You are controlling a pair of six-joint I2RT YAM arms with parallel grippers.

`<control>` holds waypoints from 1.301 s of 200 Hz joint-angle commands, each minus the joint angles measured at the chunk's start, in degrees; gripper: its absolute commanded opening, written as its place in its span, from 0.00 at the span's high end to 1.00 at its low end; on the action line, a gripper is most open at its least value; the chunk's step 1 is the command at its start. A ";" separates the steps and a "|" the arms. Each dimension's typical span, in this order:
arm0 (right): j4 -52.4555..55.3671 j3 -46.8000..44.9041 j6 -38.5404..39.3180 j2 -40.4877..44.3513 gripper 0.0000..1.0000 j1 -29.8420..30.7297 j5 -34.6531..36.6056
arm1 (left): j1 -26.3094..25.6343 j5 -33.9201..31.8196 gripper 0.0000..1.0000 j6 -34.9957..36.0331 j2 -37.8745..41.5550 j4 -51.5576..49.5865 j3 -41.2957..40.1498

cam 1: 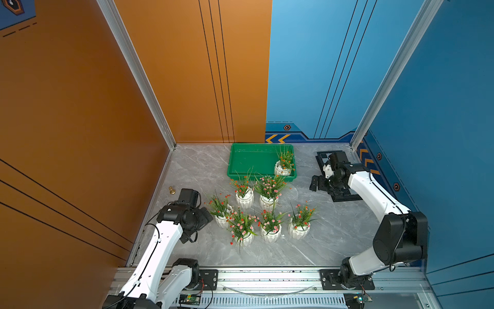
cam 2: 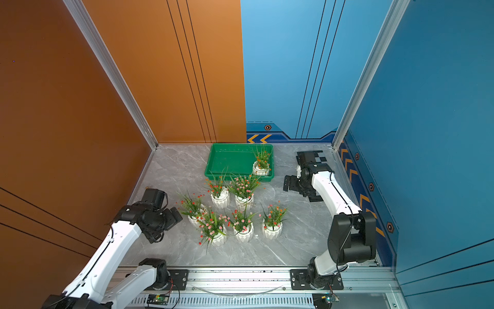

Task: Put the potted gypsophila into the storage box
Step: Pick up the baby's breath potted plant from the center of the board.

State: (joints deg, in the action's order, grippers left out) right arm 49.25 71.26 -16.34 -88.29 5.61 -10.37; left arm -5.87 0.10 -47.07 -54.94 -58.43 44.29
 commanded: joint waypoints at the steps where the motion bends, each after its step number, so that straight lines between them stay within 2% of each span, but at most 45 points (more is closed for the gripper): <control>1: -0.83 -0.53 0.06 -0.72 0.00 0.02 -0.65 | -2.34 1.53 0.02 -1.48 -1.67 4.23 -0.67; 54: -1.00 0.08 0.12 -1.33 0.00 0.01 -0.35 | -6.90 0.20 0.03 -2.92 -6.51 7.65 -0.37; 185: -1.31 -0.23 0.60 -1.90 0.00 -0.20 0.09 | -9.37 -1.46 0.12 -3.73 -11.50 11.57 -0.70; 190: -1.27 -0.25 0.54 -1.86 0.00 -0.24 0.09 | -9.42 -1.49 0.18 -3.69 -11.69 11.59 -0.74; 214: -1.41 -0.39 0.56 -1.79 0.00 -0.42 0.09 | -9.69 -1.68 0.20 -3.64 -12.41 11.96 -0.71; 260: -1.53 -0.77 0.73 -1.88 0.00 -0.51 0.00 | -10.00 -2.03 0.32 -3.47 -13.16 12.10 0.00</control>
State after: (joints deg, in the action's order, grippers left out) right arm 48.75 71.26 -16.34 -89.65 5.54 -10.37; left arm -15.40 -0.14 -50.72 -67.75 -46.33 43.92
